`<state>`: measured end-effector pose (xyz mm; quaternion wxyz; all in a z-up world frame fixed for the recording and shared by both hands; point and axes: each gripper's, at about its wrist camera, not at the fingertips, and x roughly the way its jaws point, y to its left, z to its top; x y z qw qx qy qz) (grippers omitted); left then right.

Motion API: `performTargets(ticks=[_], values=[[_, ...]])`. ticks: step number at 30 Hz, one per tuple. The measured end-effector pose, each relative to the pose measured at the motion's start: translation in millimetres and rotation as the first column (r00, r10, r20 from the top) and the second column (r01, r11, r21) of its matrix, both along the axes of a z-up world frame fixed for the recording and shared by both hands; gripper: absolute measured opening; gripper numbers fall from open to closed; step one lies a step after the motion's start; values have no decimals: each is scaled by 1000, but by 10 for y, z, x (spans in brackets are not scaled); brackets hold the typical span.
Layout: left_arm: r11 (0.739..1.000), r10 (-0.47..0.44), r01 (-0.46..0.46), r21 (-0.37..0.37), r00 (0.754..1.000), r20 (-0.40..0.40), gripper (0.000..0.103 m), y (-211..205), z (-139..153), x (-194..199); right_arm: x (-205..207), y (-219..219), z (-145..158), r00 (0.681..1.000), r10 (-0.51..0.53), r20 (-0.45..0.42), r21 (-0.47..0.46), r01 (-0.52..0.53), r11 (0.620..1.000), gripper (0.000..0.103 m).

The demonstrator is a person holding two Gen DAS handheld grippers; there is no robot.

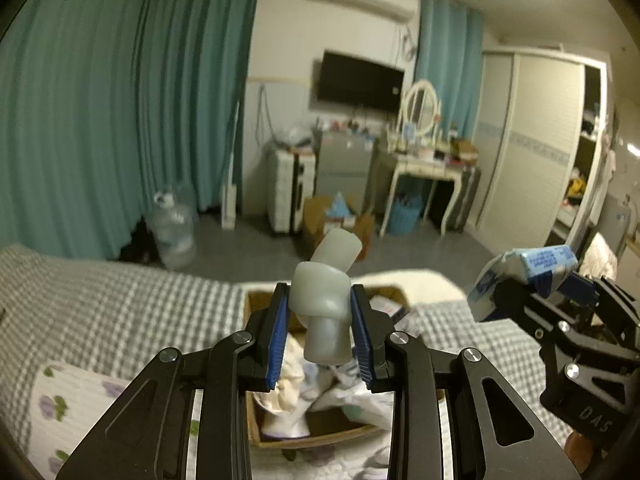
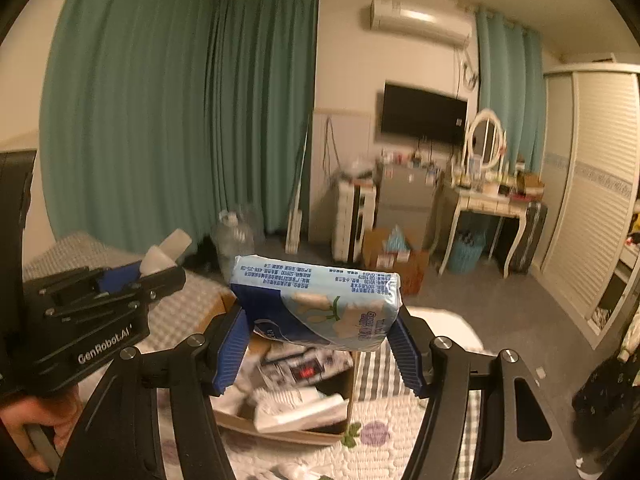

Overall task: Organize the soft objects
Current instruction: 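Carry the tissue pack and sock over the box and open both grippers inside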

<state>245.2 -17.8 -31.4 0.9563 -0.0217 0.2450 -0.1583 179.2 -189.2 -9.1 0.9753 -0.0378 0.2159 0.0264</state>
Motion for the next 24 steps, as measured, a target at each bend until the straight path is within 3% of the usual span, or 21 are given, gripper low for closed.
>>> performTargets(ticks=[7, 14, 18, 24], values=[[999, 0, 6, 44, 991, -135, 29, -167, -530, 421, 564, -115, -766, 988, 2, -155, 9, 0, 1000, 63], [997, 9, 10, 78, 972, -233, 30, -285, -861, 657, 834, -90, -1286, 965, 37, -261, -7, -40, 999, 63], [996, 25, 0, 85, 956, -291, 33, -304, -1006, 713, 911, -44, -1501, 952, 37, -303, -42, -52, 998, 64], [993, 43, -8, 122, 957, -286, 37, -350, -959, 668, 944, -67, -1608, 946, 17, -324, -52, -36, 998, 72]])
